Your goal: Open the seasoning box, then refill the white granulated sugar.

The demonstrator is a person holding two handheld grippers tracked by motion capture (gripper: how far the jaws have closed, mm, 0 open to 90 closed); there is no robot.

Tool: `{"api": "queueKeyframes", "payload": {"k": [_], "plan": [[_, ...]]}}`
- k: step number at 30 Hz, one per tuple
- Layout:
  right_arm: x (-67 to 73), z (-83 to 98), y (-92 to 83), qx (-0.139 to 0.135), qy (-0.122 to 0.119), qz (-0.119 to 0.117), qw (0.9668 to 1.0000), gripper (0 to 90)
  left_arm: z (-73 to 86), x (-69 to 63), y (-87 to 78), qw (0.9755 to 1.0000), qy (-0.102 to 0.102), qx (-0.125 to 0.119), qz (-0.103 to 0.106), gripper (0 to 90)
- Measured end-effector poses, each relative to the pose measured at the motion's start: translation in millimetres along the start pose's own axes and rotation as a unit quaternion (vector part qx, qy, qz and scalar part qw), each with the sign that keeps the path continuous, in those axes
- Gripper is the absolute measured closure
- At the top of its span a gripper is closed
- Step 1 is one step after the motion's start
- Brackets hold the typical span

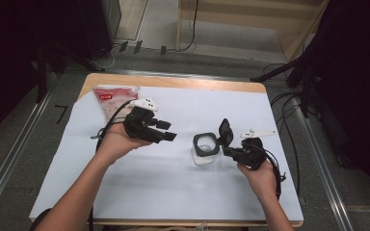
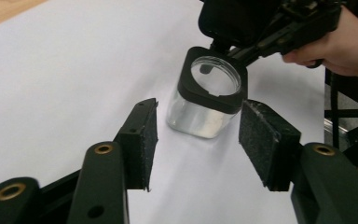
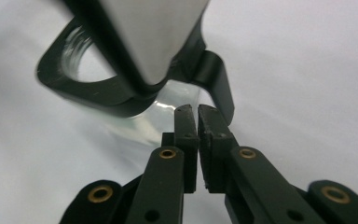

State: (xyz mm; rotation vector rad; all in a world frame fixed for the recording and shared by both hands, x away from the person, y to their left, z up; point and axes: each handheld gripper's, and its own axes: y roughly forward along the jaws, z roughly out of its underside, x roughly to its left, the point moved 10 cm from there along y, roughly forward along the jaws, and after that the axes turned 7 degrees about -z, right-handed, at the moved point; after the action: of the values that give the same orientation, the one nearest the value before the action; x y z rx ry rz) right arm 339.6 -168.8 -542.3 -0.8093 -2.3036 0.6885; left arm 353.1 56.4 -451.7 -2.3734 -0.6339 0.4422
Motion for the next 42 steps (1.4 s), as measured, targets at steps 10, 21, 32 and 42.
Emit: {"api": "queueKeyframes", "payload": {"k": [10,21,32,42], "plan": [[27.0,8.7,-11.4,-0.002,-0.012,-0.011,0.9999,71.8,2.8,7.1,-9.5,0.9999,-0.002,-0.016,-0.003,50.3],[64.0,13.4,-16.5,-0.015,-0.042,-0.045,0.998,67.2,16.8,17.1,-14.5,0.9989,-0.044,0.011,0.012,55.3],[97.4,11.4,-2.6,-0.009,-0.07,-0.082,0.9942,56.4,23.2,32.7,-32.8,0.9993,-0.036,-0.005,-0.004,48.0],[107.6,5.6,-2.5,-0.021,-0.074,-0.096,0.9924,52.8,33.0,49.8,-45.3,0.9987,-0.04,0.003,-0.031,46.2]]}}
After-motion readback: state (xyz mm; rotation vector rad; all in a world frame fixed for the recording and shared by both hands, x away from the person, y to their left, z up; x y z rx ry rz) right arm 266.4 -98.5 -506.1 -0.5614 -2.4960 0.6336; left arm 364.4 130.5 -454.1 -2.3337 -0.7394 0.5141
